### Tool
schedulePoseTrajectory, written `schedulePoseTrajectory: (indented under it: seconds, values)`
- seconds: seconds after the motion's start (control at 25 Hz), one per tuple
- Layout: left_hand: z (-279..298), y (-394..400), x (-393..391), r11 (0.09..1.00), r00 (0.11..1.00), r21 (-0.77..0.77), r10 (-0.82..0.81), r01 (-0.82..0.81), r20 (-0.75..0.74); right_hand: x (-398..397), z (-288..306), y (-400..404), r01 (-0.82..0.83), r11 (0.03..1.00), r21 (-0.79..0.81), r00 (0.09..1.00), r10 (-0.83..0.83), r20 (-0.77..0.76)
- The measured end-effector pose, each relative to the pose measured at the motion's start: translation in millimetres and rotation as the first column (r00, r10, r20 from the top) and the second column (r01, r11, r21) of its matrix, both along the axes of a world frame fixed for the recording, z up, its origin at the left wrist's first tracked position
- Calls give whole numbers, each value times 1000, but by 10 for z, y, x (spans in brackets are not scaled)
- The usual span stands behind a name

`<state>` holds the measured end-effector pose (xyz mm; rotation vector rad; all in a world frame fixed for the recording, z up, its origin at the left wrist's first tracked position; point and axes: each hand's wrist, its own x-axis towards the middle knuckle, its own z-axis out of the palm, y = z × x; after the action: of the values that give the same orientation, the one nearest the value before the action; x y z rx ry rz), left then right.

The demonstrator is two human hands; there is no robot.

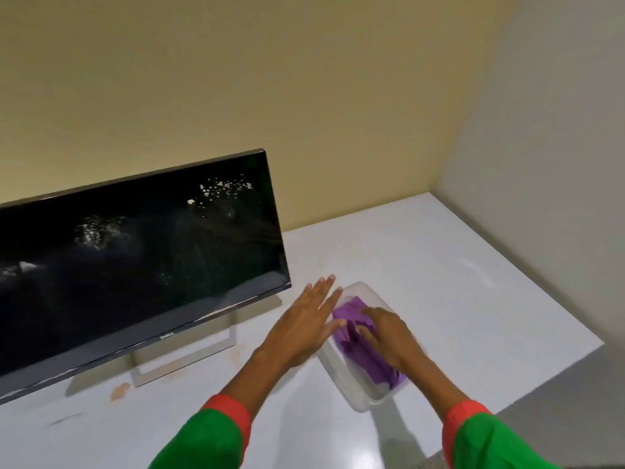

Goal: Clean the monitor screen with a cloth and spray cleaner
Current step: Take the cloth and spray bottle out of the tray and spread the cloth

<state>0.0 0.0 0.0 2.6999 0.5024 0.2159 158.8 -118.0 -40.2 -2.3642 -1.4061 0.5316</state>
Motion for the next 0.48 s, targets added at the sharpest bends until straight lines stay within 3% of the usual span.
schedulePoseTrajectory:
  seconds: [0.24,0.48]
  values:
    - [-479,-196,536,988,948,-111,-132,104,-288,-26,-600,9,1,911,-413,985,71,159]
    - [-706,-243,741,987,921,-76,-157,140,-357,-81,-794,89,48,873,-485,978,58,200]
